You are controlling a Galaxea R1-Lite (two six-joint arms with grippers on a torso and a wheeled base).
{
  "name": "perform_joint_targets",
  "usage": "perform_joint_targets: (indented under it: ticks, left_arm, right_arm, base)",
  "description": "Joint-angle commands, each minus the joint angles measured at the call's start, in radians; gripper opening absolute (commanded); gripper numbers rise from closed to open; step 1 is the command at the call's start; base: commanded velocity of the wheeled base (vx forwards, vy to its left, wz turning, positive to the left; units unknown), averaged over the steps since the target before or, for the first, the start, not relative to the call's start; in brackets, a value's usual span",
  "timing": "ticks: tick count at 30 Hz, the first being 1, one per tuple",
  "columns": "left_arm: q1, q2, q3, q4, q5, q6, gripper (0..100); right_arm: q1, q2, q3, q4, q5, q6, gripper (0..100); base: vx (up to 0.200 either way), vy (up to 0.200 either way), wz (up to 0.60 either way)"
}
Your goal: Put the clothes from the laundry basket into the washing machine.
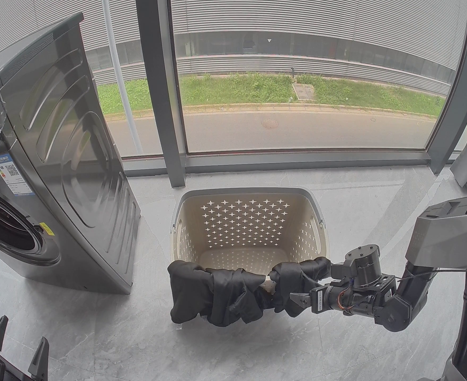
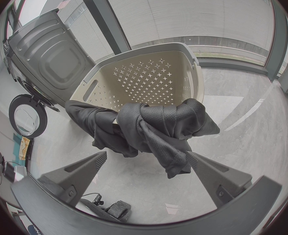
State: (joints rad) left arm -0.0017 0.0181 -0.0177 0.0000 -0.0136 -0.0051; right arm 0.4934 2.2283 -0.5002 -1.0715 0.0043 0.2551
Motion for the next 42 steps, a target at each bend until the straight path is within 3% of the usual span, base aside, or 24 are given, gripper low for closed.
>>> perform_joint_targets:
  ticks: [1,9,10,23,37,38,42]
  left_arm:
    - [0.000,-0.017,0.018,0.000,0.000,-0.001,100]
    - [0.000,-0.017,0.018,0.000,0.000,-0.003,100]
    - [0.000,-0.017,0.018,0.000,-0.002,-0.003,100]
    - [0.000,-0.017,0.018,0.000,0.000,-0.009,100]
    - [0.002,-0.017,0.018,0.000,0.001,-0.012,100]
    - [0.000,-0.017,0.018,0.000,0.001,-0.012,100]
    - [0.000,-0.017,0.018,0.000,0.001,-0.012,100]
  right_arm:
    - [-0.001,0.048,-0.037,-0.002,-0.012,0.000,100]
    - [0.002,0.073,-0.110,0.010,-0.053,0.007,100]
    - [0.002,0.073,-0.110,0.010,-0.055,0.012,0]
    - [0.002,0.060,-0.110,-0.001,-0.056,0.021,0]
    - [0.037,-0.009,-0.043,-0.001,-0.056,0.046,0]
    - [0.036,-0.007,-0.043,-0.001,-0.056,0.046,100]
    - [0.034,0.016,-0.047,-0.001,-0.058,0.047,100]
  base:
    - [0.000,0.000,0.00]
    - [0.000,0.000,0.00]
    - [0.000,0.000,0.00]
    - [0.000,0.000,0.00]
    - [0.000,0.000,0.00]
    - [0.000,0.000,0.00]
    - [0.000,0.000,0.00]
